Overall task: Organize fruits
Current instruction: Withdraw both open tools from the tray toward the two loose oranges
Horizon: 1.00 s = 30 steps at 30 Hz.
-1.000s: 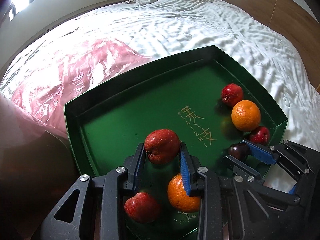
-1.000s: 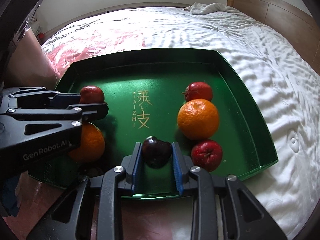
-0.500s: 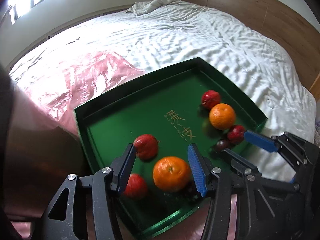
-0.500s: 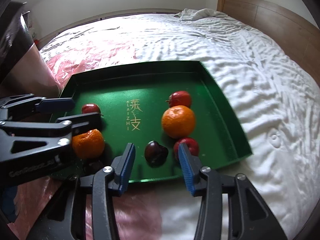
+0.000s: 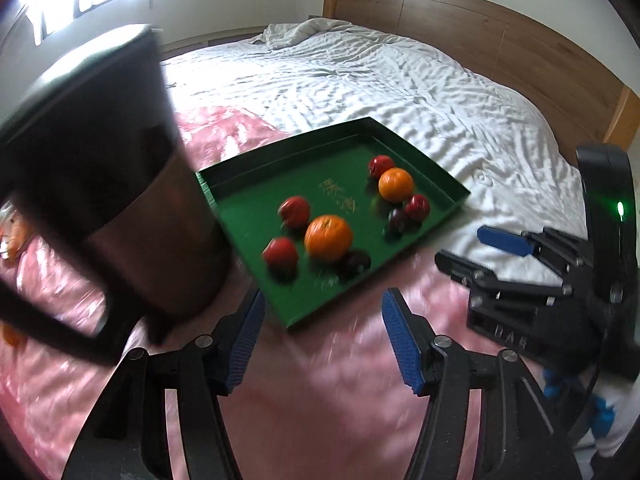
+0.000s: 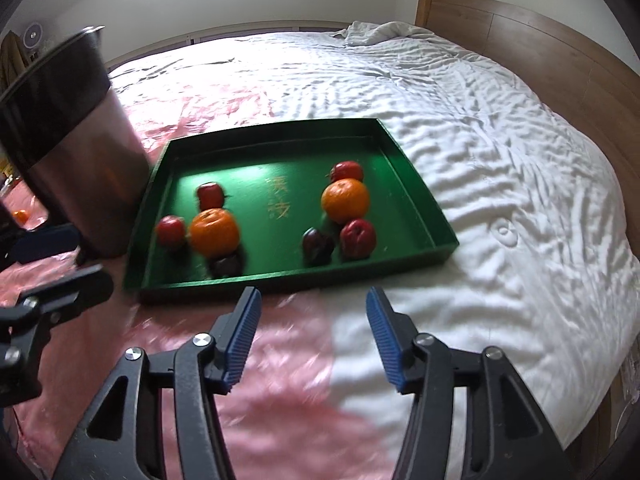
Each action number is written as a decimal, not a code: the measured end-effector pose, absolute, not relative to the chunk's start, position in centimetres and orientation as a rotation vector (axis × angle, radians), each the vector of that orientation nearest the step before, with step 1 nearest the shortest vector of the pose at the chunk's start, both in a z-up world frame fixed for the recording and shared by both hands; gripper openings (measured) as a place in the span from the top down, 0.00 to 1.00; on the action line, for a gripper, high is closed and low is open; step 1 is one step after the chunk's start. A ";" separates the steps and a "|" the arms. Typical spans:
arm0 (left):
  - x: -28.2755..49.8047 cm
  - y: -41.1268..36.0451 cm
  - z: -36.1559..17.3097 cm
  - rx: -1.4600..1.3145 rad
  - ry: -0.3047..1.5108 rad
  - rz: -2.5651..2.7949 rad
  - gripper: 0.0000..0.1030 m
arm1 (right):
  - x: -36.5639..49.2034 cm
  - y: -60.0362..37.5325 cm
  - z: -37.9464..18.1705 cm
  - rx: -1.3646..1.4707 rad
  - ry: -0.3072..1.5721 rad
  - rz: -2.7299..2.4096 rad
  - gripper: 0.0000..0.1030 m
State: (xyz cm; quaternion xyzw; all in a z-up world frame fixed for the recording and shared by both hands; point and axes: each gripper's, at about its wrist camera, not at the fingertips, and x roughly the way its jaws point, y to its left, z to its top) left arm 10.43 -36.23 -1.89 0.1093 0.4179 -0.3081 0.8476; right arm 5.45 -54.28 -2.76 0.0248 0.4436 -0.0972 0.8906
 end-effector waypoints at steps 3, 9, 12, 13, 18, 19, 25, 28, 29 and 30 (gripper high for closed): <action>8.4 -33.7 -1.4 0.237 0.865 -0.635 0.45 | 4.0 -52.4 -2.0 0.053 0.911 -0.183 0.00; 5.1 -28.3 -0.3 0.225 0.842 -0.593 0.45 | 1.4 -47.9 -0.3 0.057 0.886 -0.139 0.00; 3.8 -25.9 -0.2 0.215 0.836 -0.564 0.45 | 0.2 -45.4 0.3 0.058 0.875 -0.113 0.00; 3.3 -24.9 -0.2 0.207 0.837 -0.554 0.44 | -0.1 -44.8 0.4 0.056 0.872 -0.106 0.00; 1.6 -21.0 0.0 0.191 0.829 -0.503 0.44 | -1.8 -40.7 1.1 0.057 0.851 -0.064 0.00; 1.1 -19.9 0.1 0.184 0.829 -0.489 0.44 | -2.1 -40.0 1.2 0.058 0.848 -0.057 0.00; -0.5 -15.0 0.4 0.154 0.809 -0.422 0.44 | -3.4 -35.2 1.9 0.041 0.825 -0.001 0.00; -1.3 -12.8 0.7 0.151 0.796 -0.389 0.44 | -3.8 -32.7 2.1 0.028 0.813 0.031 0.00; -1.5 -12.1 0.8 0.148 0.791 -0.377 0.44 | -3.9 -32.1 2.1 0.026 0.812 0.040 0.00; -1.8 -11.4 0.8 0.143 0.788 -0.369 0.44 | -4.1 -31.4 2.1 0.024 0.810 0.049 0.00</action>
